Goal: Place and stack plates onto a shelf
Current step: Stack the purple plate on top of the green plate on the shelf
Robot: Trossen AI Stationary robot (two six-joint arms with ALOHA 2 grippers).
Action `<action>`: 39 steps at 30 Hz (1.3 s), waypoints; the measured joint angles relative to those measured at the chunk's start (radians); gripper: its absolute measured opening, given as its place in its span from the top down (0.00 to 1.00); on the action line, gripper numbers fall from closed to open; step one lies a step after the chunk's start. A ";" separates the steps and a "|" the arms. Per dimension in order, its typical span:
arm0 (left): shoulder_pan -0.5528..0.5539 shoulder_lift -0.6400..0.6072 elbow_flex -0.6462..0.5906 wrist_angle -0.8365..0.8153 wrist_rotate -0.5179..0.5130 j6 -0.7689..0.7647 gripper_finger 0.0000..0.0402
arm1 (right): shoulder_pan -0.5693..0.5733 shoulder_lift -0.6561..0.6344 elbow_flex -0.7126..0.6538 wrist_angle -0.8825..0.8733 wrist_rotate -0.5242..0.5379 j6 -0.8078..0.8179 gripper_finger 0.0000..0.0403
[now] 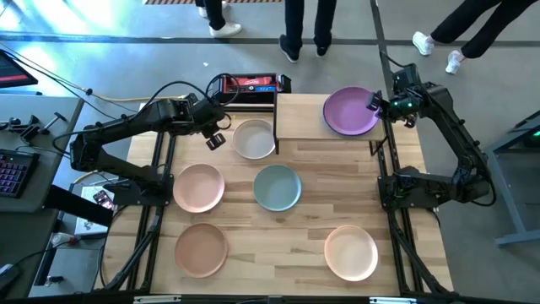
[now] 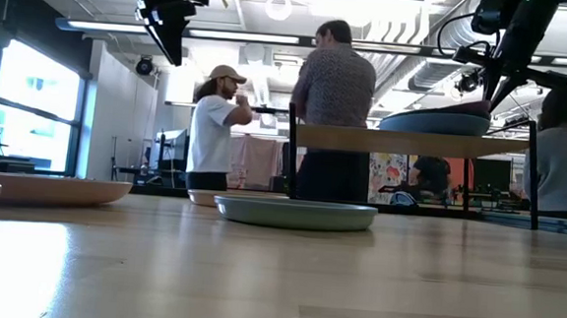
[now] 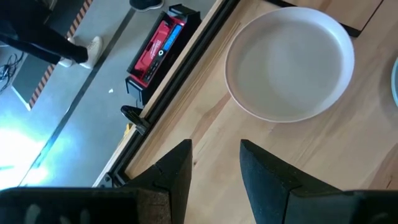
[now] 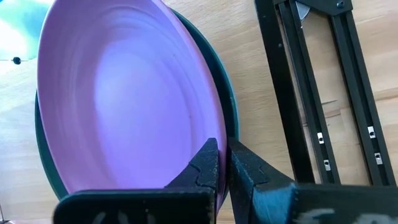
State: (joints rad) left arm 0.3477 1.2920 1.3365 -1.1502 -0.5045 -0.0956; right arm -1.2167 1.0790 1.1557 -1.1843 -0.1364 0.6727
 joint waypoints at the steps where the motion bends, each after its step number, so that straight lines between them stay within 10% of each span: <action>1: 0.000 0.000 0.000 0.002 0.000 0.000 0.70 | 0.000 0.000 0.000 0.000 0.000 0.000 1.00; 39: -0.001 0.000 0.000 0.004 -0.003 -0.032 0.70 | 0.000 0.000 0.000 0.032 0.010 0.041 1.00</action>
State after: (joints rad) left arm 0.3470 1.2920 1.3365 -1.1465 -0.5076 -0.1276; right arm -1.2167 1.0794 1.1561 -1.1518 -0.1265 0.7139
